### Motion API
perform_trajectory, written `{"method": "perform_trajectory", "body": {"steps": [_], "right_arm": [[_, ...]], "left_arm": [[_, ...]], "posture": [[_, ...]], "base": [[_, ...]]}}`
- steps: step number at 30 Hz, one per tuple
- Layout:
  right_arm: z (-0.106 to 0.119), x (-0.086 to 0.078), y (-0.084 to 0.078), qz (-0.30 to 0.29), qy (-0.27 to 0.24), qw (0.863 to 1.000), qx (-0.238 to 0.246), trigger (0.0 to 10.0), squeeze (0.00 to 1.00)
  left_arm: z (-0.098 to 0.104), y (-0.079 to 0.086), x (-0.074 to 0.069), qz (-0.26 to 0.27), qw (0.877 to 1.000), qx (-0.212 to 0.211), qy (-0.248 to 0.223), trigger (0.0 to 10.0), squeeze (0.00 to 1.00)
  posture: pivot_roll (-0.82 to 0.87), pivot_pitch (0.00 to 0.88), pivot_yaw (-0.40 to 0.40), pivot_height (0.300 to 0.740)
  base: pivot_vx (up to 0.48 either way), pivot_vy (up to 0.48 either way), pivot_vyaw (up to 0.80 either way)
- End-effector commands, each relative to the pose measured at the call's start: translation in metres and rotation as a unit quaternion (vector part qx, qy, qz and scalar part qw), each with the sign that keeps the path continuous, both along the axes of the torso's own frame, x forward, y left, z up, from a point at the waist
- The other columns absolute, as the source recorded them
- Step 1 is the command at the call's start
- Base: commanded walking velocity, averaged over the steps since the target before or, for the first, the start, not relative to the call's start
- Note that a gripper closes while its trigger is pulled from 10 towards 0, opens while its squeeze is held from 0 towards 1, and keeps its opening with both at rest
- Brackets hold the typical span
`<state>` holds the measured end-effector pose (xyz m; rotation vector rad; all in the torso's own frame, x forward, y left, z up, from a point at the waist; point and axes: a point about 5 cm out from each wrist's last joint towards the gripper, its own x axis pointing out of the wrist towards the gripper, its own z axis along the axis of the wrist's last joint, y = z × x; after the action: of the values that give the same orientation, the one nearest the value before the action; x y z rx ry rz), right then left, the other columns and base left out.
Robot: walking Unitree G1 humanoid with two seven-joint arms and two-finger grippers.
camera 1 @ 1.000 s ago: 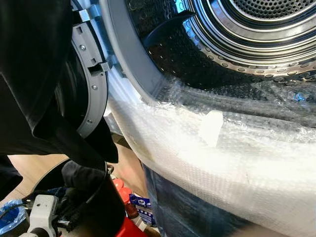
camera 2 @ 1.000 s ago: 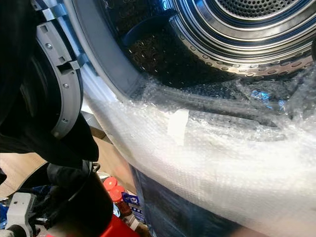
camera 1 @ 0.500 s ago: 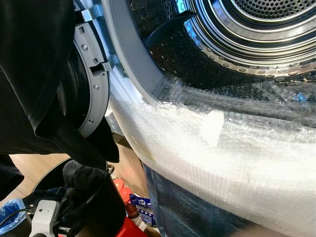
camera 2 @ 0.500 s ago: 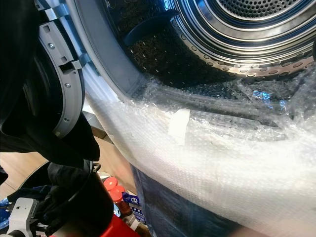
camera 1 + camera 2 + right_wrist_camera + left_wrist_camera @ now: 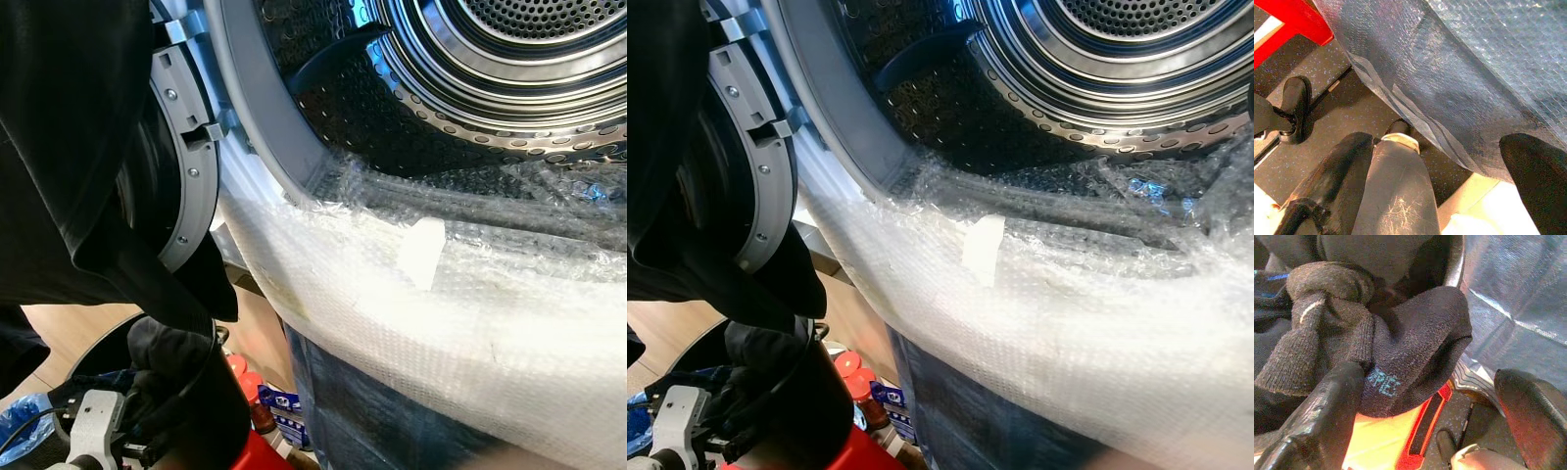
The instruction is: Clothes washing
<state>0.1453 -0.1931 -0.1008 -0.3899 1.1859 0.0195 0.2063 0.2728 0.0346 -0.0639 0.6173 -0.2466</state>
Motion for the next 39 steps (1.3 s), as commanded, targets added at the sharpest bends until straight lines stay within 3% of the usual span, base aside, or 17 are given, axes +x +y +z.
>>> {"method": "perform_trajectory", "body": {"steps": [1,6,16,21,25,32,39], "right_arm": [[-0.002,-0.004,0.006,0.003,0.01,1.0,0.008,10.0,0.0],[-0.002,-0.003,0.007,0.005,0.009,1.0,0.009,10.0,0.0],[-0.002,-0.003,0.008,0.003,0.009,1.0,0.011,10.0,0.0],[-0.002,-0.004,0.008,0.006,0.01,1.0,0.011,10.0,0.0],[-0.002,-0.003,0.009,0.01,0.01,1.0,0.011,10.0,0.0],[-0.002,-0.002,0.009,0.016,0.008,1.0,0.009,10.0,0.0],[-0.001,0.0,0.008,0.019,0.008,1.0,0.009,10.0,0.0]], "left_arm": [[0.007,0.005,0.002,-0.02,1.0,0.02,0.004,10.0,0.0],[0.014,0.005,0.003,-0.066,0.997,0.035,0.008,10.0,0.0],[0.035,0.004,-0.004,-0.139,0.99,0.009,0.008,10.0,0.0],[0.038,0.014,0.0,-0.122,0.992,0.029,0.001,10.0,0.0],[0.025,0.023,-0.002,-0.124,0.99,0.062,0.024,10.0,0.0],[0.025,0.032,0.008,-0.093,0.994,0.055,0.005,10.0,0.0],[0.025,0.024,0.025,-0.108,0.993,0.041,-0.015,10.0,0.0]], "posture": [[0.04,0.0,0.187,0.74],[0.04,0.0,0.187,0.74],[0.04,0.0,0.187,0.74],[0.04,0.0,0.187,0.74],[0.04,0.0,0.187,0.74],[0.04,0.0,0.182,0.74],[0.03,0.0,0.17,0.74]], "base": [[0.0,0.0,0.0],[0.0,0.0,0.0],[0.0,0.0,0.0],[0.0,0.0,0.0],[0.0,0.0,0.0],[0.0,0.0,0.0],[0.0,0.0,0.0]]}}
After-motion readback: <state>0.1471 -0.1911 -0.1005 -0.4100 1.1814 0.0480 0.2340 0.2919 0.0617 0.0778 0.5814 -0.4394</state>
